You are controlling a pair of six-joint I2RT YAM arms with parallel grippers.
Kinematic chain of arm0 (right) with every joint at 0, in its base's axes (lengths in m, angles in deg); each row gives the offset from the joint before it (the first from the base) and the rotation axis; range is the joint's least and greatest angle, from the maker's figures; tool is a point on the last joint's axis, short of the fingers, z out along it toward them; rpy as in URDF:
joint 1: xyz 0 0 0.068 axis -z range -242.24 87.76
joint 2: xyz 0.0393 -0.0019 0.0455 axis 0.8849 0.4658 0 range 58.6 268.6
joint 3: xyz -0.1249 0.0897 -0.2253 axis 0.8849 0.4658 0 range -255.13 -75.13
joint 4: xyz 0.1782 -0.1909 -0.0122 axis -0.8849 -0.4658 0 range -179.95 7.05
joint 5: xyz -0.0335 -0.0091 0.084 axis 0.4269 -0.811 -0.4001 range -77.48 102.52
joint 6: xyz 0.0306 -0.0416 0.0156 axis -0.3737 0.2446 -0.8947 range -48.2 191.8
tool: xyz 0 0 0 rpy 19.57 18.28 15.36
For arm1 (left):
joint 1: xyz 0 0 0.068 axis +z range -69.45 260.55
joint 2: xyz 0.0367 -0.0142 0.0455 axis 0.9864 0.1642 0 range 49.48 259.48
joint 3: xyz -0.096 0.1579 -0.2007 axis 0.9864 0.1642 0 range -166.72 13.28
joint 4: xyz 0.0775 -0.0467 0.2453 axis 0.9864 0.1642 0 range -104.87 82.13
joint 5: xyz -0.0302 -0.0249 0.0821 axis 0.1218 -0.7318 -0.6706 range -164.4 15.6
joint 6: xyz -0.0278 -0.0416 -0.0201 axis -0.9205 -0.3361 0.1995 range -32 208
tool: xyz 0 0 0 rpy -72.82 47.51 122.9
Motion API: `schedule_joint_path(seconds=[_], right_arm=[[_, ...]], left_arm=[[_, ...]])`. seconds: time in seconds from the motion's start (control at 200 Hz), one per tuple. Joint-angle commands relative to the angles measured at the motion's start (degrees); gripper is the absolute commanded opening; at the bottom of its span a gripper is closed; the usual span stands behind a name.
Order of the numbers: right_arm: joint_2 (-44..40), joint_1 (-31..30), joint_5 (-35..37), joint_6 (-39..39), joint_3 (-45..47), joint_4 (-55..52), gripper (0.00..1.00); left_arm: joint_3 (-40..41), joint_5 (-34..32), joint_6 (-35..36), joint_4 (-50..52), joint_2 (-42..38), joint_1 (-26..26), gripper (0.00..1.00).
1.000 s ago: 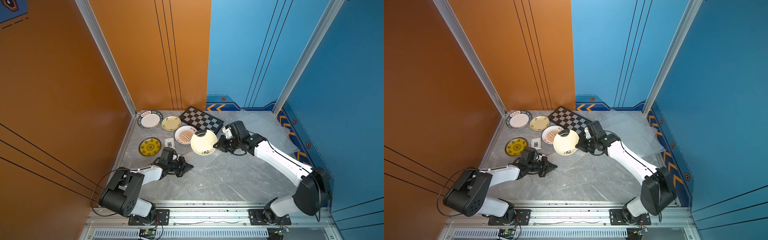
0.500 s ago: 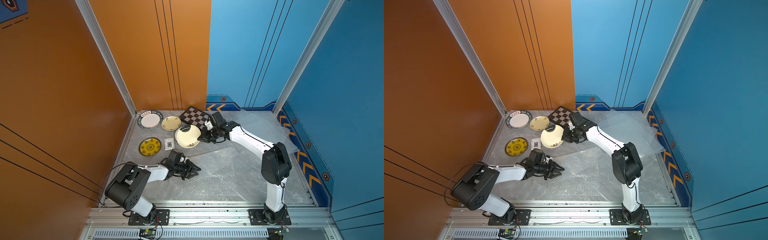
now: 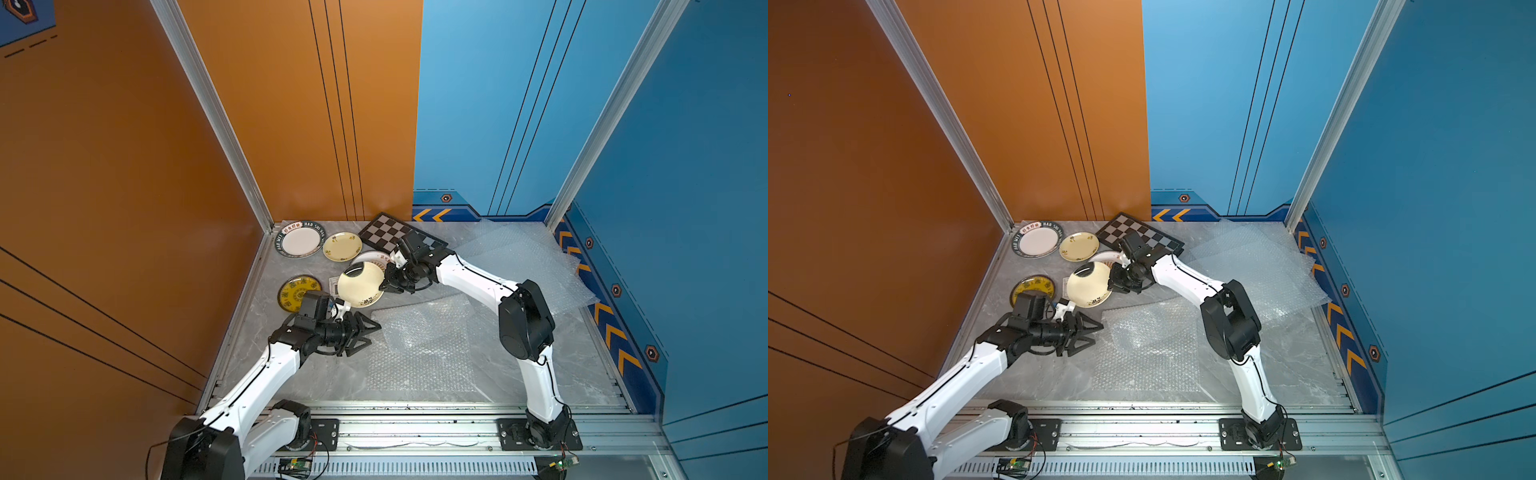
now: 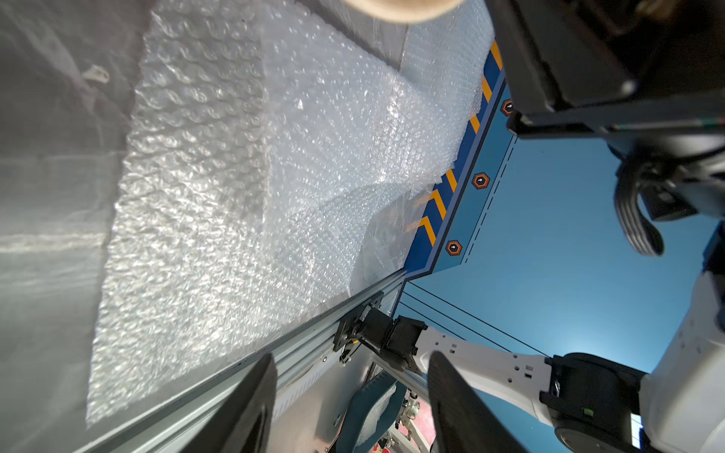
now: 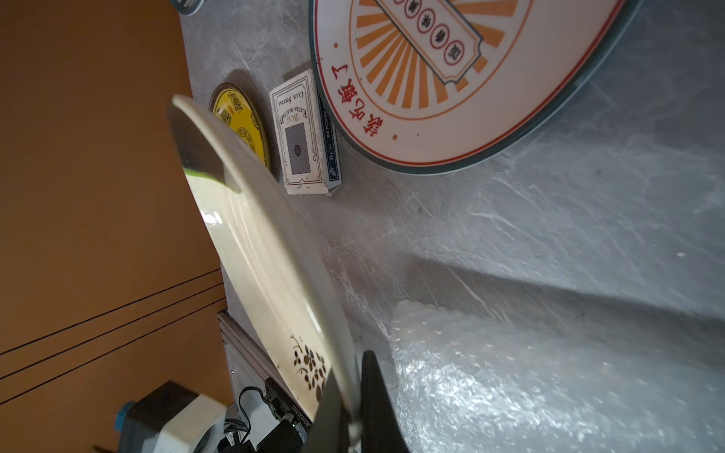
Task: Unpack dinner plates from bubble wrap
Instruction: Place the plate at the center of the board.
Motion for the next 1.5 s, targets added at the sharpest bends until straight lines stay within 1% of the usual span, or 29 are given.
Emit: schedule_joint_path(seconds=[0.0,0.085,0.2,0.245,0.37,0.466,0.646,0.781,0.896,1.081,1.312,1.387,1.492], right_arm=[[1.64,-1.82,-1.44,0.33,-1.75,-1.56,0.00],[2.10,-2.51,-1.35,0.79,-1.42,-1.57,0.00],[2.53,-4.87,-1.61,2.49,-1.68,-1.65,0.00],[2.83,-5.78,-1.78,2.75,-1.45,-1.65,0.00],[3.83,-8.83,-2.09,2.99,-1.07,-1.58,0.00],[5.39,-11.42,-2.42,3.22,-1.57,-1.56,0.00],[9.45,-14.66,-3.93,2.86,-4.54,-1.56,0.00],[12.96,-15.61,-5.37,2.48,-7.31,-1.56,0.00],[14.95,-15.87,-6.13,2.17,-8.48,-1.56,0.00],[16.56,-15.95,-6.80,1.97,-9.59,-1.56,0.00],[15.79,-16.31,-6.81,3.35,-9.34,-1.65,0.00],[15.65,-16.37,-6.71,3.48,-8.92,-1.66,0.09],[15.15,-16.28,-6.20,3.55,-8.21,-1.65,0.19]], left_arm=[[-5.77,-3.82,7.81,15.81,-3.73,2.52,0.63],[-11.60,-7.62,10.98,20.38,-5.14,3.61,0.63],[-17.92,-13.27,14.04,23.34,-6.12,4.21,0.63],[-19.63,-16.49,14.88,24.25,-6.48,4.38,0.63],[-21.59,-24.89,15.51,25.89,-7.85,5.76,0.63],[-21.52,-28.11,14.80,25.93,-8.56,6.66,0.64],[-21.29,-30.64,14.82,26.22,-9.76,6.73,0.65],[-21.37,-32.84,14.62,26.77,-11.91,7.68,0.66],[-21.38,-33.03,14.80,27.56,-12.91,8.54,0.66],[-20.28,-32.14,14.54,28.04,-13.88,9.60,0.66],[-20.07,-32.28,14.32,28.05,-13.91,9.82,0.67],[-19.64,-32.00,13.92,27.95,-13.92,9.87,0.67],[-19.47,-31.85,13.58,27.66,-13.88,9.95,0.67]])
